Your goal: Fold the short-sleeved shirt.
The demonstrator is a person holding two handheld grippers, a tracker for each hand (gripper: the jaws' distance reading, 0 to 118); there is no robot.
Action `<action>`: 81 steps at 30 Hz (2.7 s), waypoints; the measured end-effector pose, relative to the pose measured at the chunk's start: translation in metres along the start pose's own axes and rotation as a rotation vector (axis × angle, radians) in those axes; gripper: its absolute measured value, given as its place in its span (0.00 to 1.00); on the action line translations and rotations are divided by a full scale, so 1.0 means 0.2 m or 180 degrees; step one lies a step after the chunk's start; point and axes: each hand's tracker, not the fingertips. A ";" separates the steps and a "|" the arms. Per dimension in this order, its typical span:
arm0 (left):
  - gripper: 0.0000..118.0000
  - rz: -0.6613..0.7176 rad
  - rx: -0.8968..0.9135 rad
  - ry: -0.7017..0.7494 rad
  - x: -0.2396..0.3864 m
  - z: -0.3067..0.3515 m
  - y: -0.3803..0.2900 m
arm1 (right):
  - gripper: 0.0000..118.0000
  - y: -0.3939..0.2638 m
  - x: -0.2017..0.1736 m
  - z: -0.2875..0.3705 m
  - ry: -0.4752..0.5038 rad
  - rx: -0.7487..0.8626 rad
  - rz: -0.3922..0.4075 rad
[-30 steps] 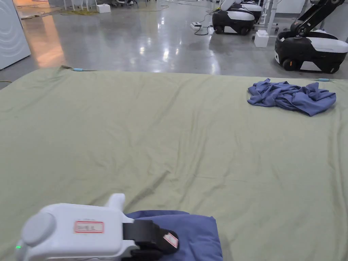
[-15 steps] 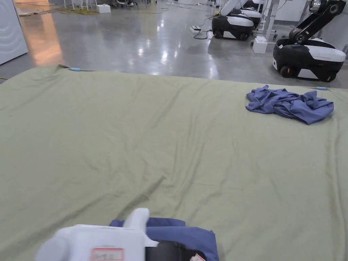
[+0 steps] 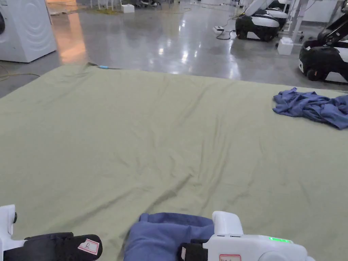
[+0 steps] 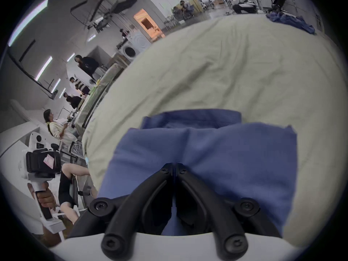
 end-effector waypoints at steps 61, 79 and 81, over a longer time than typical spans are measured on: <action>0.69 -0.0604 -0.0133 0.3152 -0.69 0.75 0.93 | 0.04 -0.09 -0.05 0.36 -0.0619 0.0136 -0.0147; 0.00 -0.1513 0.2150 0.0859 0.56 0.35 0.09 | 0.04 -0.27 0.05 1.18 -0.1625 0.2218 0.0374; 0.00 -0.1813 0.2228 0.0947 0.67 0.18 -0.01 | 0.04 -0.29 0.06 1.29 -0.1868 0.2526 0.0436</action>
